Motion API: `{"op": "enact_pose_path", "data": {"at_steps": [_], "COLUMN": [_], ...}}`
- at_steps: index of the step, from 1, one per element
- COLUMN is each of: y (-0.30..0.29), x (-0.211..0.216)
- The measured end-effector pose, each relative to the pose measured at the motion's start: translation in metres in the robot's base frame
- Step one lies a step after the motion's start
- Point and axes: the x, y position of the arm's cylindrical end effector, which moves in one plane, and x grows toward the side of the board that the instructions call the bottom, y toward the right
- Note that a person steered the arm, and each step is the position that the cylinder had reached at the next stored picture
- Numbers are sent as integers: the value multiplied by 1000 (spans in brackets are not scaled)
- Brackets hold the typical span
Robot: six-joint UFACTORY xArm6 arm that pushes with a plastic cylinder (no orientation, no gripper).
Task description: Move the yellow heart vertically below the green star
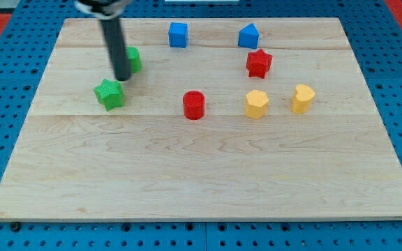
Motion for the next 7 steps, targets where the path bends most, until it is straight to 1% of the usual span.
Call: {"op": "enact_pose_path", "data": {"at_steps": [1, 2, 3, 4, 5, 7], "y": [-76, -124, -100, -30, 74, 313], "x": [6, 18, 89, 152, 193, 192]}}
